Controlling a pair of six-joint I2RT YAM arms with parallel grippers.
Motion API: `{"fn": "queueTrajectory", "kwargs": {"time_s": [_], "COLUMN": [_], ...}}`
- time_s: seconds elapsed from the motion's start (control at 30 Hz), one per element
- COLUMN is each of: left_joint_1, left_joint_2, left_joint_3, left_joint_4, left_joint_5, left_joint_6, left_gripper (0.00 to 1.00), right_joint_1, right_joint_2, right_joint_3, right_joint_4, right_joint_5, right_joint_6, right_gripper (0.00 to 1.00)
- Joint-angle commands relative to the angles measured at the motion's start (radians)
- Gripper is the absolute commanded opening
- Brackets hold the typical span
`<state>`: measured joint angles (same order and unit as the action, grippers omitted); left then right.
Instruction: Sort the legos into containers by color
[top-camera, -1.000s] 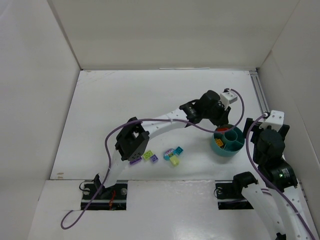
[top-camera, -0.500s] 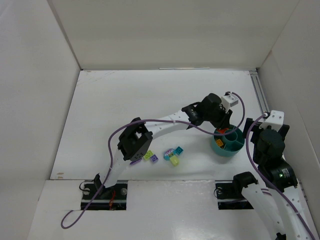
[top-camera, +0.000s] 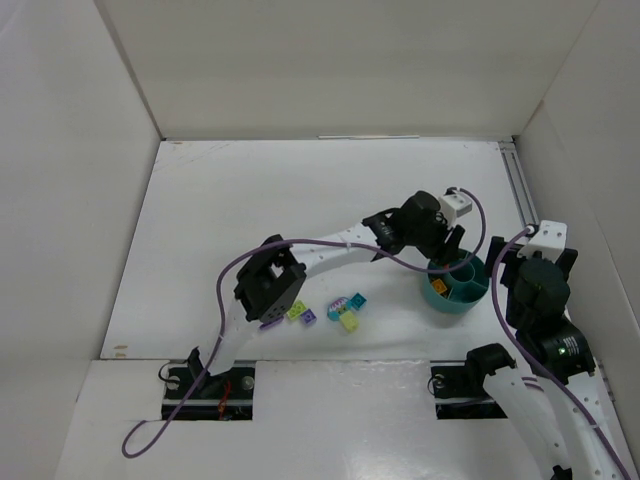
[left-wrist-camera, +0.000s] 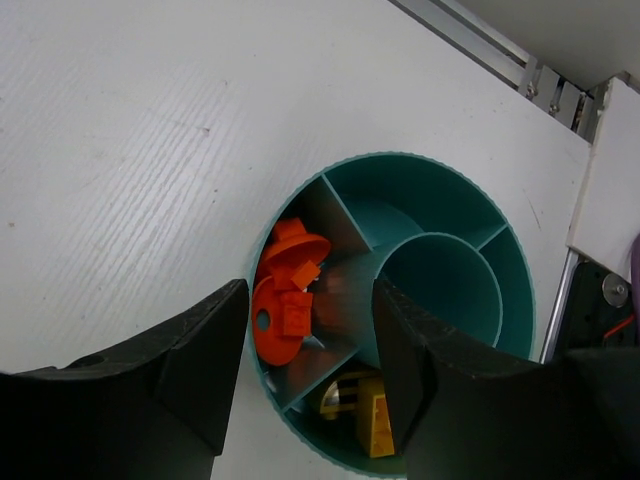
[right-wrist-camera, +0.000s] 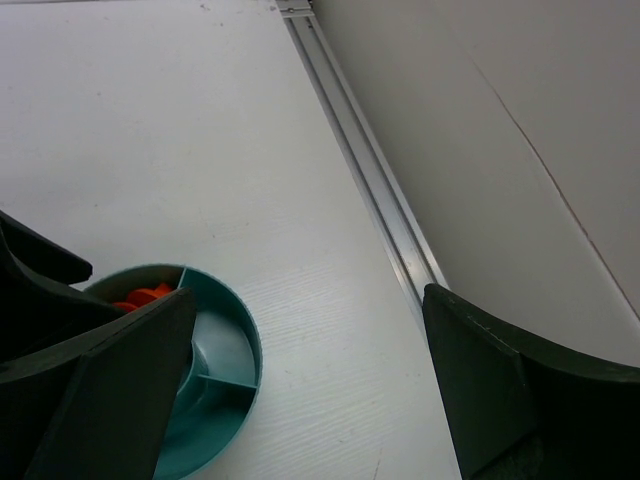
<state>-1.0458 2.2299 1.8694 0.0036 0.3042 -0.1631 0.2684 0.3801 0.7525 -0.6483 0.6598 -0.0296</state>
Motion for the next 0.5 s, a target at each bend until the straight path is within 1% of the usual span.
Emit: {"fn": "queueTrajectory", "kwargs": {"time_s": [0.0,0.03,0.07,0.13,0.17,0.23,0.27,0.3,0.33,0.37,0.4,0.43,0.47], "left_joint_1": [-0.003,-0.003,0.006,0.027,0.038,0.085,0.101,0.13,0.141,0.141,0.15,0.15,0.159], "left_joint_2": [-0.142,-0.189,-0.219,-0.289,-0.371,-0.47,-0.574,-0.628,-0.68,-0.731,-0.821,-0.861,-0.898], "left_joint_3": [-0.041,-0.058,-0.111,-0.188,-0.285,-0.405,-0.467,-0.586,-0.642,-0.689,-0.729,-0.798,-0.828], "left_joint_4": [0.044,0.055,0.055,0.09,0.104,0.137,0.165,0.165,0.165,0.142,0.116,0.083,0.041], "left_joint_5": [-0.036,-0.036,-0.046,-0.065,-0.065,-0.092,-0.106,-0.131,-0.169,-0.277,-0.34,-0.403,-0.521], "left_joint_6": [0.002,0.002,0.002,-0.007,-0.007,-0.059,-0.075,-0.088,-0.102,-0.136,-0.159,-0.185,-0.22], "left_gripper": [0.51,0.52,0.57,0.73,0.77,0.94,1.0,1.0,1.0,1.0,1.0,1.0,1.0], "right_joint_1": [-0.005,-0.005,-0.005,-0.005,-0.005,-0.005,-0.005,-0.005,-0.005,-0.005,-0.005,-0.005,-0.005], "right_joint_2": [0.0,0.0,0.0,0.02,0.029,0.069,0.083,0.104,0.117,0.129,0.146,0.189,0.212], "right_joint_3": [0.005,0.005,0.005,-0.004,-0.004,-0.004,-0.004,-0.004,-0.004,-0.016,-0.016,-0.016,-0.016], "right_joint_4": [0.003,0.019,0.041,0.064,0.082,0.096,0.107,0.14,0.165,0.188,0.218,0.228,0.228], "right_joint_5": [-0.032,-0.048,-0.063,-0.118,-0.14,-0.201,-0.23,-0.264,-0.303,-0.398,-0.443,-0.486,-0.556], "right_joint_6": [-0.018,-0.032,-0.062,-0.095,-0.11,-0.151,-0.168,-0.208,-0.234,-0.26,-0.282,-0.314,-0.326], "right_gripper": [1.0,1.0,1.0,1.0,1.0,1.0,1.0,1.0,1.0,1.0,1.0,1.0,1.0]}}
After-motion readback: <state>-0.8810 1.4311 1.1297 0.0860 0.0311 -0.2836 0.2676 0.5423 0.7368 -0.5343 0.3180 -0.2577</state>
